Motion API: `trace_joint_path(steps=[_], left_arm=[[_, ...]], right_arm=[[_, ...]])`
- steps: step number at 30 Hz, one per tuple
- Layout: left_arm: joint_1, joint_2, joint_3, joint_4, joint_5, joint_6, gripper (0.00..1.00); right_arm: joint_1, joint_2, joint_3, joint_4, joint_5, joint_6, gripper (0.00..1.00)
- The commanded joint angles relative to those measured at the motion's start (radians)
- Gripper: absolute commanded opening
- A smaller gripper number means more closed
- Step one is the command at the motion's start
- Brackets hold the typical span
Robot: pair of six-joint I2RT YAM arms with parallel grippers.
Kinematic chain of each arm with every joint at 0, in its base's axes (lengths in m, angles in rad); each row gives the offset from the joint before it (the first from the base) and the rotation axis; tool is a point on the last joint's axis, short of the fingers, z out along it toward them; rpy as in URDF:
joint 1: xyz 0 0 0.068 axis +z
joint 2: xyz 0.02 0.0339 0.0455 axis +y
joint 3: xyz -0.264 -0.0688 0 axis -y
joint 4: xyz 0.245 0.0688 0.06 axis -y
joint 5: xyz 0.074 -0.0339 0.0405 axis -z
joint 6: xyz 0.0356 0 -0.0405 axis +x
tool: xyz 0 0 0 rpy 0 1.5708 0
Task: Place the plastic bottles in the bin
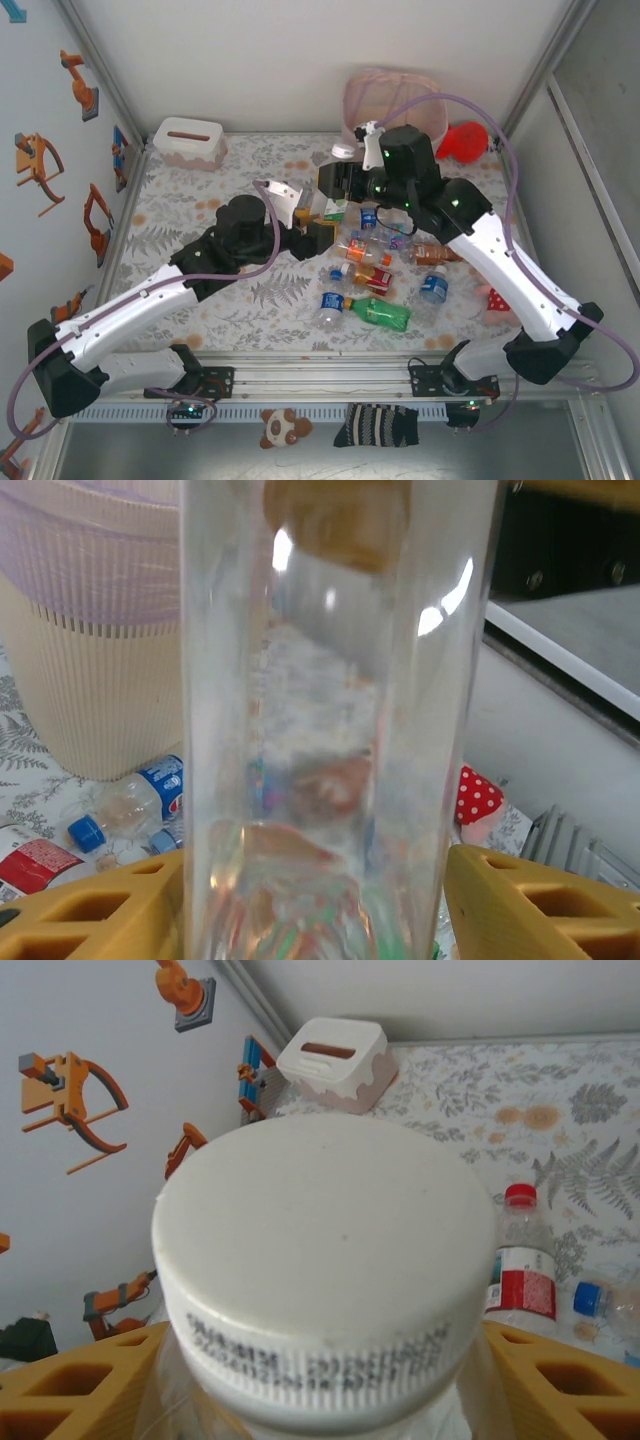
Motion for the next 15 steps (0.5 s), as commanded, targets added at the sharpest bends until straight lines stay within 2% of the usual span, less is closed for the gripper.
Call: trace_joint_path(steps=[1,7,15], left_arm=[[-0.004,-0.041,0.011,0.015,0.004,-0.004,0.66],[-0.004,-0.085,-0.029,0.018,-0.016,-0.023,0.67],[-0.004,-0.139,-0.061,-0.010,-0.056,-0.025,0.67]], right_arm=[[-0.002,0.019,0.081,-0.021,0.067,-0.050,0.64],[-0.063,0.096,0.239,-0.103,0.113,-0.143,0.64],[-0.205,0.225,0.455,-0.160,0.164,-0.264,0.62]])
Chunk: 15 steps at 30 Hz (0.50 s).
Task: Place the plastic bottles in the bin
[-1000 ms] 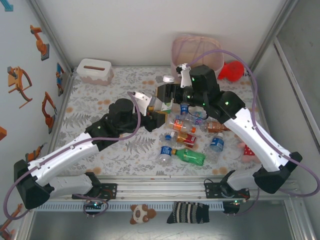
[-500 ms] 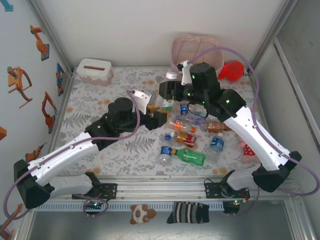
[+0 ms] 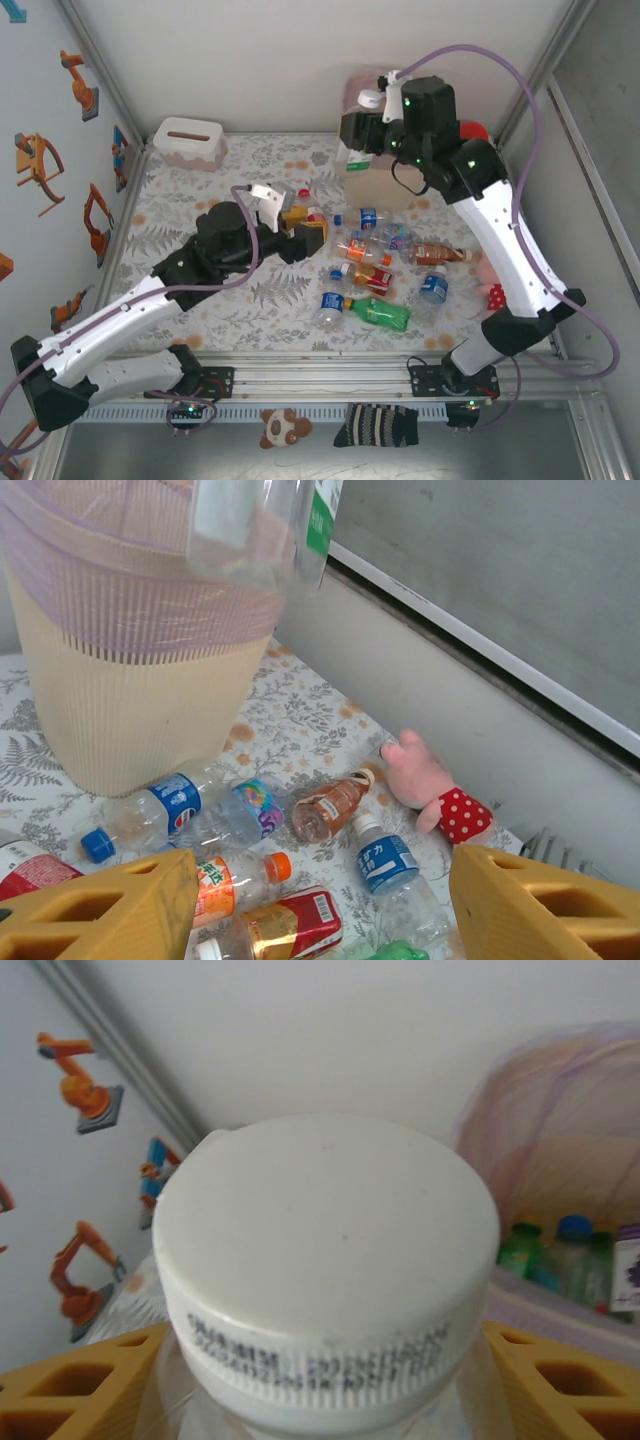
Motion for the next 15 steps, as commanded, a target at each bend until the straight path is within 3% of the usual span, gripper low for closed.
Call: trace_joint_path(steps=[1,9,15], left_arm=[[-0.004,-0.034,-0.021,-0.008,-0.028,-0.012,0.67],[-0.004,-0.062,-0.033,-0.031,-0.055,-0.005,0.68],[-0.002,-0.084,-0.048,-0.039,-0.083,-0.001,0.68]], right_arm=[[-0.057,0.051,0.094,-0.022,0.055,-0.087,0.62],[-0.190,0.239,0.296,-0.017,0.031,-0.140,0.60],[-0.249,0.348,0.337,0.047,-0.026,-0.144,0.59]])
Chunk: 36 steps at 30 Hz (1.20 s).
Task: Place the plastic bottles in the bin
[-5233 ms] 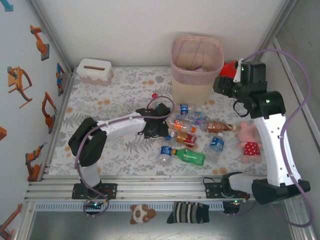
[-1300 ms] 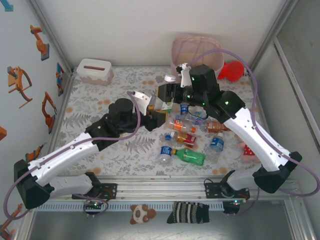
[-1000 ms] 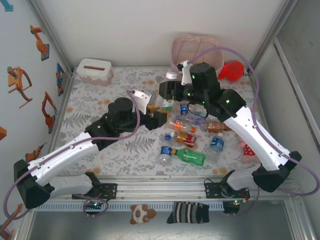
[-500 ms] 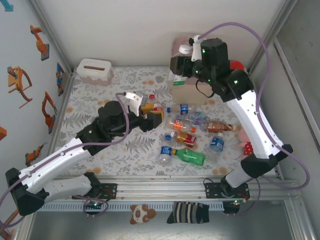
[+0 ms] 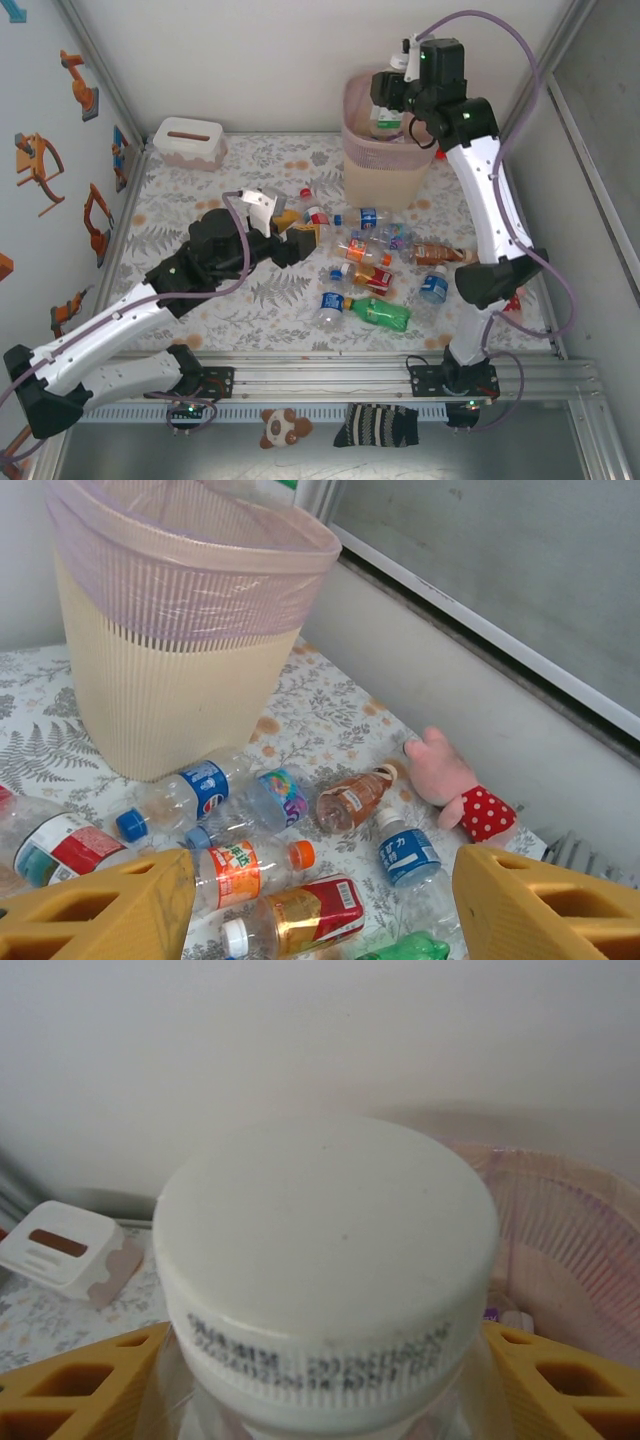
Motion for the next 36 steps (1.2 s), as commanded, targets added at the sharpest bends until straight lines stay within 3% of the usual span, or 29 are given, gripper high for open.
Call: trace_joint_path(steps=[1,36], left_arm=[[-0.002,-0.030,-0.017,-0.005,-0.029,-0.002,0.68],[-0.001,-0.186,-0.112,-0.086,-0.151,-0.060,0.69]], right_arm=[[-0.022,0.051,0.054,0.046,-0.039,-0.022,0.58],[-0.079,0.497,0.098,-0.181,-0.329,0.021,0.57]])
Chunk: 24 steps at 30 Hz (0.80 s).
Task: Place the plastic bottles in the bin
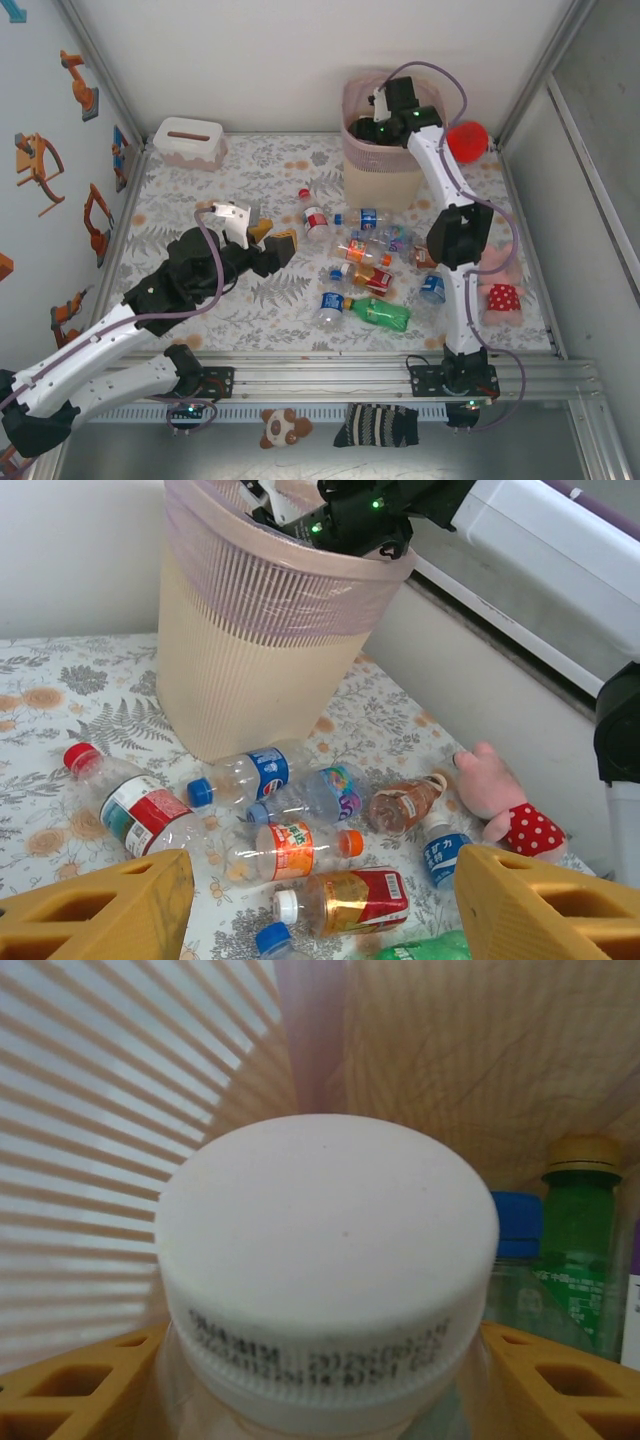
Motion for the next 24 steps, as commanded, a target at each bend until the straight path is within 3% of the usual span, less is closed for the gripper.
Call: trace_joint_path(steps=[1,13,24], left_arm=[[0.000,-0.022,-0.015,-0.017,-0.014,-0.016,0.69],[-0.001,-0.021,-0.019,-0.012,-0.021,-0.022,0.69],[0.000,0.022,-0.003,-0.036,-0.026,-0.025,0.70]], right_arm=[[-0.013,0.057,0.018,-0.098,-0.016,0.004,0.59],[-0.015,-0.006,0.051,-0.094,-0.012,0.006,0.84],[-0.017,-0.153,0.056,-0.094,0.016,0.010,0.86]])
